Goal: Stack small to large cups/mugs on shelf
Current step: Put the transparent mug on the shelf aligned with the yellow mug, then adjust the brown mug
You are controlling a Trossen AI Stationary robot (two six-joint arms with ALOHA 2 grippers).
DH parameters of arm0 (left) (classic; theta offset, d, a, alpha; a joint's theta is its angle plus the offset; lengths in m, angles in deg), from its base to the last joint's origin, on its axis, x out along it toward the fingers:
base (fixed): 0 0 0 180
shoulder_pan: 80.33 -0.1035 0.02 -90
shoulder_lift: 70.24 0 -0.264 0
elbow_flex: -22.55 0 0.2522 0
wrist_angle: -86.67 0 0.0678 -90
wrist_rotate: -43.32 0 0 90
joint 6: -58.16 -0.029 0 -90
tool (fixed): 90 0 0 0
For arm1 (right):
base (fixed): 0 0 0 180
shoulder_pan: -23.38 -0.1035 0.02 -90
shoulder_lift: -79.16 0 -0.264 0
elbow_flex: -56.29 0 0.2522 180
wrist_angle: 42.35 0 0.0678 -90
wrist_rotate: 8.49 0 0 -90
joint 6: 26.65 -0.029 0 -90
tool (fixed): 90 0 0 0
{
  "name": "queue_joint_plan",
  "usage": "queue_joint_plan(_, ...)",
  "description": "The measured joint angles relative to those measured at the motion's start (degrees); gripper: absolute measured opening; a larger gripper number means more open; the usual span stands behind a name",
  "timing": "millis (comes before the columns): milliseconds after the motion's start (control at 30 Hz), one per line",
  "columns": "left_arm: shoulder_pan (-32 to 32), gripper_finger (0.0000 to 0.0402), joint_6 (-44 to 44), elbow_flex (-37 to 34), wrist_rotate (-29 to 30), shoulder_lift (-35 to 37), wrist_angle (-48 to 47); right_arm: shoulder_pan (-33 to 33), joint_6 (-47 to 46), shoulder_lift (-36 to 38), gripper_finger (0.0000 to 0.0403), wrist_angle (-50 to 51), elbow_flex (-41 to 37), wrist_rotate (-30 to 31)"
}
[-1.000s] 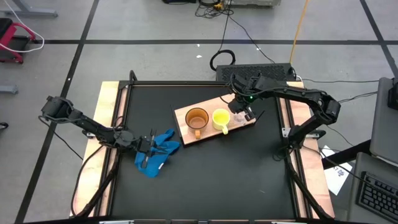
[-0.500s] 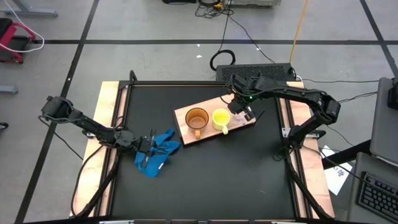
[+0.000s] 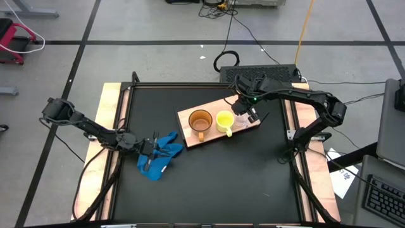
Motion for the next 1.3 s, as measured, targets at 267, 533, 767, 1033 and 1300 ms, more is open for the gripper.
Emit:
queue_joint_plan(267,0.0,0.0031,-0.1,0.0,0.0,0.0,0.1,0.2,-0.7,0.0,0.0020,0.3,0.0,0.1)
queue_joint_plan(533,0.0,0.0031,-0.4,0.0,0.0,0.0,0.1,0.2,-0.1,-0.1,0.0031,-1.5,0.0,0.1)
queue_joint_plan(767,0.0,0.0031,-0.4,0.0,0.0,0.0,0.0,0.2,-1.6,0.0,0.0032,-1.7,0.0,0.0)
queue_joint_plan(1033,0.0,0.0031,-0.5,0.0,0.0,0.0,0.0,0.2,-3.8,2.9,0.0032,-1.4,0.1,-1.0)
queue_joint_plan(1300,0.0,0.0031,-0.7,0.0,0.0,0.0,0.0,-1.3,-10.2,8.4,0.0032,-2.2,0.1,-2.9)
